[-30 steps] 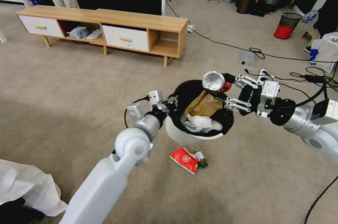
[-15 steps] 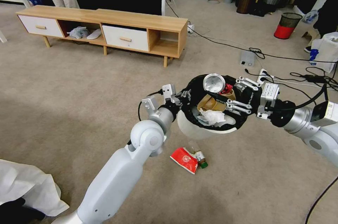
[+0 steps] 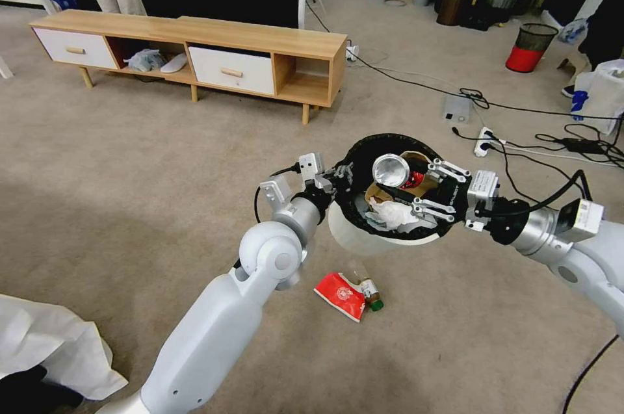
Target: Pick up the trash bin and place the garbage on the floor into it.
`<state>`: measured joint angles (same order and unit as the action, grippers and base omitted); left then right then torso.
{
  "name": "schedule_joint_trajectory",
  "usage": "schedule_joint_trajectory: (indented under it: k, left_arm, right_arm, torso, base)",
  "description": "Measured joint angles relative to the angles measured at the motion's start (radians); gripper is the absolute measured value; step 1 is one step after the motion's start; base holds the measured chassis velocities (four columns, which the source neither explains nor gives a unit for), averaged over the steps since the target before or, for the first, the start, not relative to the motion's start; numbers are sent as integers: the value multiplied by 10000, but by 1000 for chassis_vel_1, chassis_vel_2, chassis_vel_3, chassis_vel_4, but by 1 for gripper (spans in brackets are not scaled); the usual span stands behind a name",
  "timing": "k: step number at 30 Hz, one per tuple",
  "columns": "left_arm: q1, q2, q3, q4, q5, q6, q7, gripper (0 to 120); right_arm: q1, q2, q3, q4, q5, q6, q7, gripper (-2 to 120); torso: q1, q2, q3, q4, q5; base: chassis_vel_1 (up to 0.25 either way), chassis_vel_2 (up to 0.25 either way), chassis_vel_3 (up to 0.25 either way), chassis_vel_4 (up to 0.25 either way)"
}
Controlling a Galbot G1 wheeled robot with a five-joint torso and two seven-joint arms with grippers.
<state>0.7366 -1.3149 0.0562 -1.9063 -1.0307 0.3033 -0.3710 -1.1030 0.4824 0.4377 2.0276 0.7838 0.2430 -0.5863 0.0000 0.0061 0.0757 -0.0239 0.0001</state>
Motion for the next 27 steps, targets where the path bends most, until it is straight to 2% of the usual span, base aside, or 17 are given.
schedule_joint_trajectory:
  k: [12, 14, 16, 17, 20, 23, 27]
  left_arm:
    - [28, -13, -5, -46, -18, 0, -4, 7]
    - [39, -7, -3, -51, -19, 1, -5, 7]
    - [43, -6, -3, -54, -19, 1, -5, 7]
    - [58, -3, -6, -60, -19, 1, -7, 7]
    - [75, 6, -12, -64, -18, 0, -9, 7]
    - [148, 37, -55, -80, -10, 0, -10, 7]
    - [183, 42, -77, -95, 0, 1, -12, 7]
  right_arm:
    - [-23, 81, -131, -56, -290, -48, 270, 47]
    - [-30, 77, -127, -68, -325, -67, 313, 59]
    - [-29, 76, -127, -68, -325, -79, 324, 63]
    - [-24, 71, -128, -50, -322, -123, 381, 71]
    - [-20, 68, -141, -19, -295, -166, 430, 76]
    - [-5, 39, -187, 18, -242, -239, 493, 93]
    - [26, 31, -221, 18, -219, -253, 508, 99]
  torso:
    - [0, 1, 0, -1, -1]
    - [0, 0, 0, 0, -1]
    - [0, 0, 0, 0, -1]
    - [0, 0, 0, 0, 0]
    - [0, 0, 0, -1, -1]
    - [0, 0, 0, 0, -1]
    - [0, 0, 0, 0, -1]
  base:
    - [0, 0, 0, 0]
    - [0, 0, 0, 0]
    - [0, 0, 0, 0]
    - [0, 0, 0, 0]
    - [0, 0, 0, 0]
    - [0, 0, 0, 0]
    - [0, 0, 0, 0]
